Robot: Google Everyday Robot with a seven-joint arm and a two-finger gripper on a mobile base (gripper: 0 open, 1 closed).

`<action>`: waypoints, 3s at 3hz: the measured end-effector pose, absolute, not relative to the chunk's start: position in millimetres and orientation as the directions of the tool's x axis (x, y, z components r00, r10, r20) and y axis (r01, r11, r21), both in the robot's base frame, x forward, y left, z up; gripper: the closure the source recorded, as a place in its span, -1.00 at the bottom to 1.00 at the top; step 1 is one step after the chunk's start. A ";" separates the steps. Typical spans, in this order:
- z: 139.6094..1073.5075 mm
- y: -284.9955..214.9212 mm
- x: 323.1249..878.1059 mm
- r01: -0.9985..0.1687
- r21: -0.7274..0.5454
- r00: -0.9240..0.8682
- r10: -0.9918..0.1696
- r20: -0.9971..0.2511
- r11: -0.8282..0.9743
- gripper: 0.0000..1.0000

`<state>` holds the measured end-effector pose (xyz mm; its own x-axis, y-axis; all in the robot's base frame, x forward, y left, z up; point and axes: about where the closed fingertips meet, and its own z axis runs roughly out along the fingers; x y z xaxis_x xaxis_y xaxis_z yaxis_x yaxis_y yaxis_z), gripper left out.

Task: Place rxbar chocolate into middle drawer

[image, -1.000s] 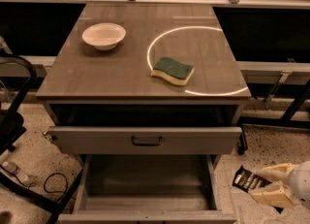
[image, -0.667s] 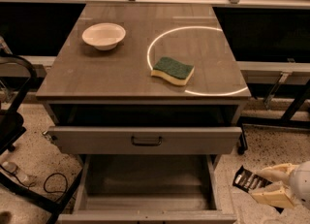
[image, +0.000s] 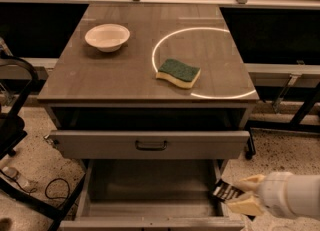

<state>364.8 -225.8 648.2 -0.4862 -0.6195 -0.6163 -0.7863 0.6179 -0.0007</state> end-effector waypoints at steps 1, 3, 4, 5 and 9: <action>602.1 -182.7 375.6 -0.804 0.071 -0.491 -0.593 -0.638 0.590 1.00; 539.8 -104.5 400.7 -0.822 0.213 -0.489 -0.464 -0.738 0.527 1.00; 511.3 -69.5 419.6 -0.807 0.281 -0.502 -0.355 -0.788 0.519 1.00; 496.7 -53.9 429.8 -0.791 0.308 -0.513 -0.298 -0.805 0.529 1.00; 483.0 -49.3 447.8 -0.747 0.302 -0.535 -0.265 -0.802 0.593 0.19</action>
Offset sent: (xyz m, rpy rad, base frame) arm 0.0388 0.1464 -0.1260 0.3067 0.0961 0.1187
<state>447.8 -49.3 483.0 -0.5347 -0.2653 -0.8023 -0.7469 0.5926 0.3018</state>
